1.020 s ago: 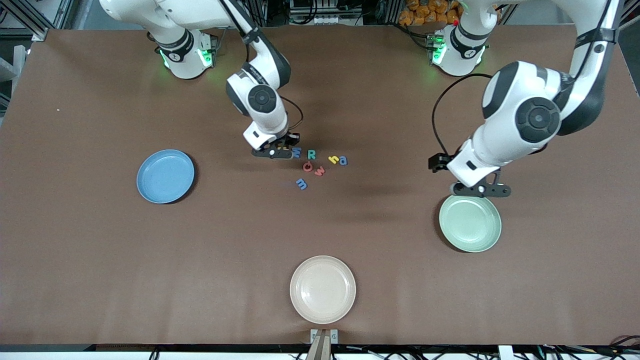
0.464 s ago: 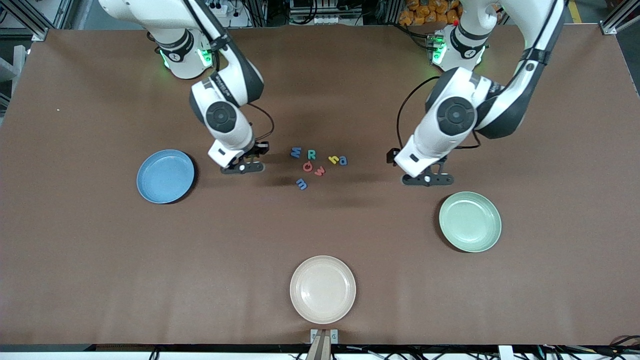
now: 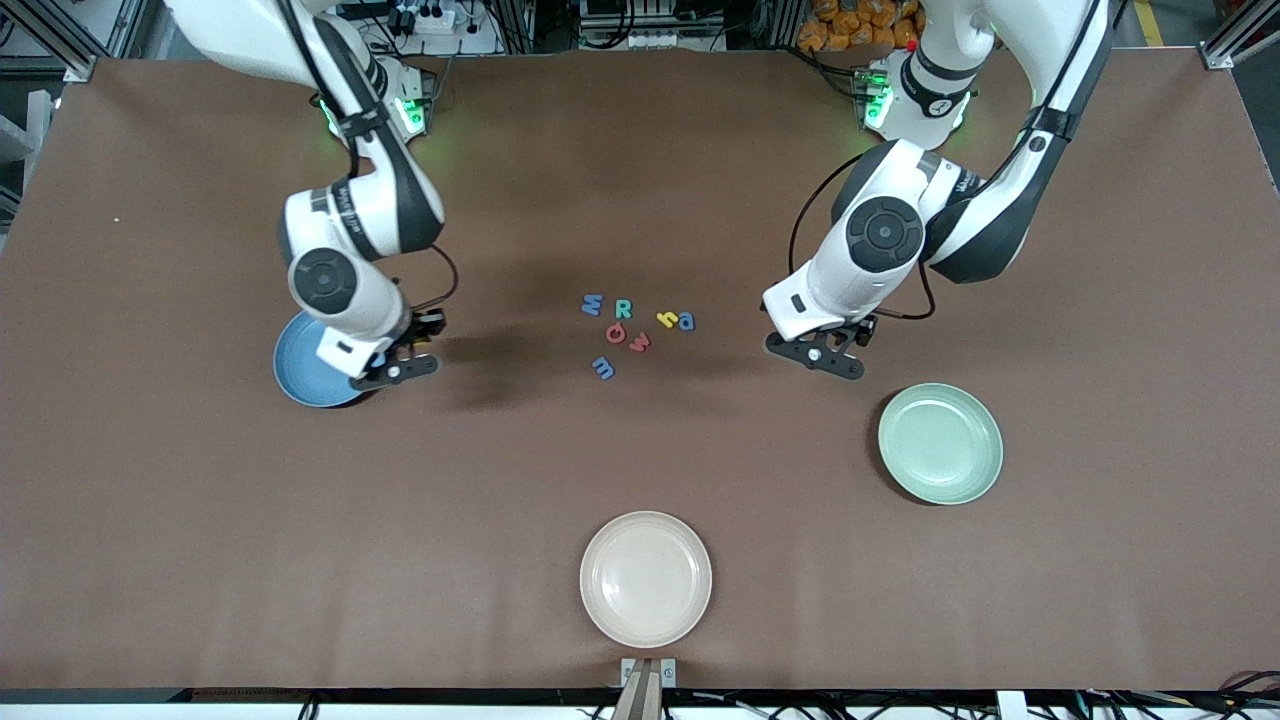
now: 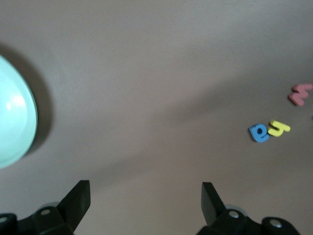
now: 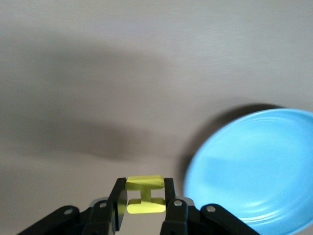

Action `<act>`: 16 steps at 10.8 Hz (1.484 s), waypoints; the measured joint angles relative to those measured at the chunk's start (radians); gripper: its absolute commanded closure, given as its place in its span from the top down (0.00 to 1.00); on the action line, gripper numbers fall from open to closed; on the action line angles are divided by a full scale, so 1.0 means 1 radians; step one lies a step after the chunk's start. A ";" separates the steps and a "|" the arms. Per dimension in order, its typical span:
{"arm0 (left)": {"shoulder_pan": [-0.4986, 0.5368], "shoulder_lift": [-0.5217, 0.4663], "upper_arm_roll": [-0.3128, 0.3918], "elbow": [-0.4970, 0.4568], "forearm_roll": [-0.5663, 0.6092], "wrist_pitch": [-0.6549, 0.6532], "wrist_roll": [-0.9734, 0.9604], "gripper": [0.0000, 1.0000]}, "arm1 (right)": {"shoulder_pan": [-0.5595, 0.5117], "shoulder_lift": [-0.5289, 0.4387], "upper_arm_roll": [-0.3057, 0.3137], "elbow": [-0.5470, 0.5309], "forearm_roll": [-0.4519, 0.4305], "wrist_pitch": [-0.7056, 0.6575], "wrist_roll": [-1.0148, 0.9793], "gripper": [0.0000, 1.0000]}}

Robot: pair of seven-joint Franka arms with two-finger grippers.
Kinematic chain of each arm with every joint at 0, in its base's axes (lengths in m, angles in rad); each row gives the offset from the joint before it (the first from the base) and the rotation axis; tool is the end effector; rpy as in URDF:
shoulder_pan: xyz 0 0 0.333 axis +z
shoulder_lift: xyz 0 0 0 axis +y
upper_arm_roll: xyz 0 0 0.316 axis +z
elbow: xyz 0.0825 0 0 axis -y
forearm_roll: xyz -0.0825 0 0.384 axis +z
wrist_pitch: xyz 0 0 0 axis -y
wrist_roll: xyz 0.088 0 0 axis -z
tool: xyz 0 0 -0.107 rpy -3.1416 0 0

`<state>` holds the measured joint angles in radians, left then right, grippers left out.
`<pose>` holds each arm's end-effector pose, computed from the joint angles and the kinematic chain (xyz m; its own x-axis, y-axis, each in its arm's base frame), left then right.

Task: Sort uppercase to blue plate, lowercase to green plate
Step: 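Carry the H to the blue plate while the left gripper approaches letters, then release the H onto the blue plate while the left gripper lowers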

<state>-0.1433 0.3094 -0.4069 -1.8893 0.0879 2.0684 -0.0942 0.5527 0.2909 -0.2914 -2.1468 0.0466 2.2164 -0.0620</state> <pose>0.5263 -0.3031 0.3465 0.8759 -0.4707 -0.1060 -0.4694 -0.8822 0.0385 0.5256 0.1420 0.2555 0.9372 0.2798 -0.2084 0.2938 -0.9551 0.0390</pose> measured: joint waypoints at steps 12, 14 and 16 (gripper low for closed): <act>-0.053 0.046 -0.004 0.179 0.067 -0.010 0.582 1.00 | -0.128 0.142 -0.106 -0.023 -0.008 0.027 -0.420 0.26; -0.063 0.067 -0.004 0.184 0.067 -0.011 0.601 1.00 | -0.128 0.153 -0.105 -0.034 -0.008 0.026 -0.424 0.34; -0.074 0.084 -0.005 0.186 0.068 -0.010 0.595 1.00 | -0.128 0.157 -0.105 -0.038 -0.008 0.021 -0.425 0.55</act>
<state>-0.2173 0.3937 -0.4118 -1.7030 0.1560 2.0580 0.5011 0.4249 0.4483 -0.3966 -2.1852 0.0388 2.2370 -0.4868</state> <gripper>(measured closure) 0.000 0.639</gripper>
